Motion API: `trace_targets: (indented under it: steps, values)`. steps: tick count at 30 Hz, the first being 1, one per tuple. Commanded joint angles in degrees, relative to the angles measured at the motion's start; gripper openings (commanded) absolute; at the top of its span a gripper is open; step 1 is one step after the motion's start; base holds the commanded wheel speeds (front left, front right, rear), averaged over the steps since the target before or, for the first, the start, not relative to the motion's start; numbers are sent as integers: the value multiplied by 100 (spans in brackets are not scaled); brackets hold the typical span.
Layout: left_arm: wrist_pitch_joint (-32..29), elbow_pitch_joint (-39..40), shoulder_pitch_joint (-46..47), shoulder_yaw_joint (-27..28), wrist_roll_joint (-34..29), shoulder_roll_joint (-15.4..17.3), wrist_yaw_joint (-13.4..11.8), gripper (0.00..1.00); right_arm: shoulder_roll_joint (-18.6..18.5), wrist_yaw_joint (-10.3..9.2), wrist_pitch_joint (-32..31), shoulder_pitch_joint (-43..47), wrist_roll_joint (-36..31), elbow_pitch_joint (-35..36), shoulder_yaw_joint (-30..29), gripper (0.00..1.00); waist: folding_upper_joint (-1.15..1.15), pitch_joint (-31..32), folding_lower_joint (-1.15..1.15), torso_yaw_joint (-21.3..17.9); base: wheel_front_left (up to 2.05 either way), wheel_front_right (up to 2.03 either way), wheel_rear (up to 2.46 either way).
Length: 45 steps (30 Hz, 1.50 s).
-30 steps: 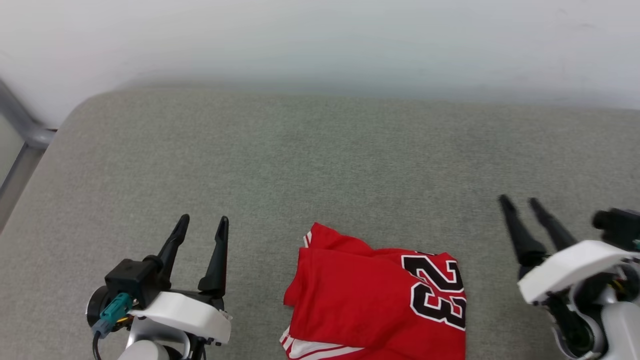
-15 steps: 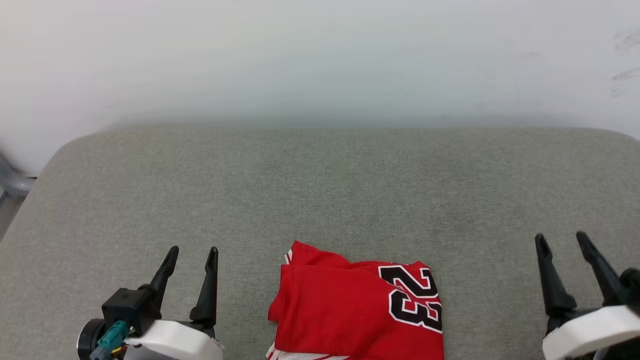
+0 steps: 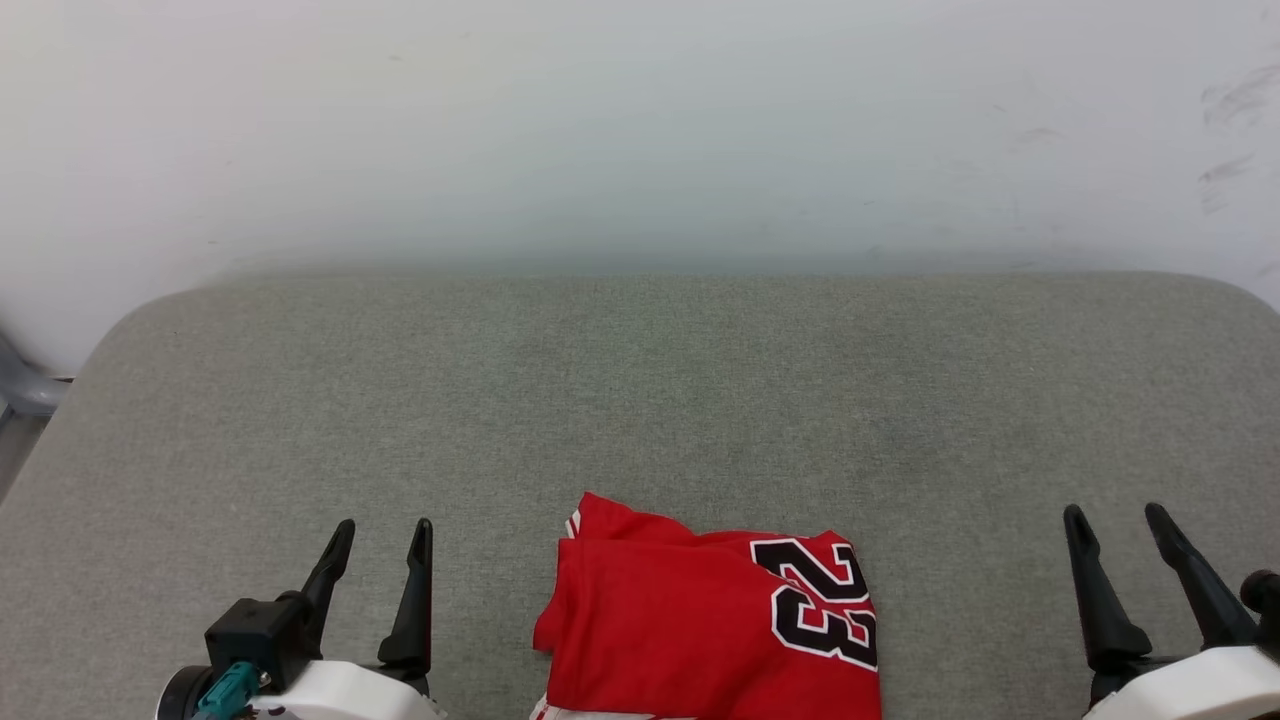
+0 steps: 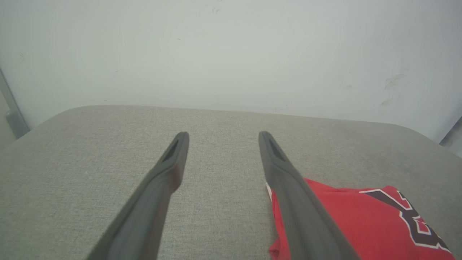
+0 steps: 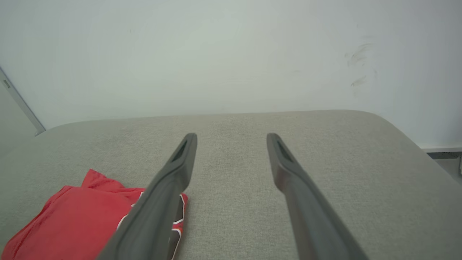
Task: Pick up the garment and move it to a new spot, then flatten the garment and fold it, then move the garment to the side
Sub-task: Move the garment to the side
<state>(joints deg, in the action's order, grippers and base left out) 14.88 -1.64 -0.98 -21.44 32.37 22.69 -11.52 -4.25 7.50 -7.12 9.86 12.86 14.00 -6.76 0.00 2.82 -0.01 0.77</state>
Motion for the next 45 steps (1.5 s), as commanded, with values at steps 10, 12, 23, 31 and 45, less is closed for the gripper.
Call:
trace_targets:
  steps: [10, 12, 23, 31, 45]
  values:
    - [38, 36, 215, 92, -104, -82, 117, 100, -59, -3, -749, -48, 852, -667, -625, 100, 0, -211, 1, 274, 0, 0, 0]
    - [39, 83, 292, 82, -154, -94, 159, 100, -197, -2, -1060, -148, 1063, -898, -673, 100, 0, -366, 1, 374, 0, 0, 0]
    - [36, 172, 763, 171, -409, -375, 420, 100, -225, -2, -2211, -833, 1943, -1667, 278, 100, 0, -1251, 1, 805, 0, 0, 0]
    - [36, -13, 940, 270, -515, -508, 645, 100, -101, -7, -2992, -884, 2520, -2489, 865, 100, 0, -1479, 1, 959, 0, 0, 0]
    - [36, -127, 715, 436, -710, -485, 658, 100, -486, -5, -2858, -1343, 2252, -2206, 1075, 0, 0, -996, 1, 544, 0, 0, 0]
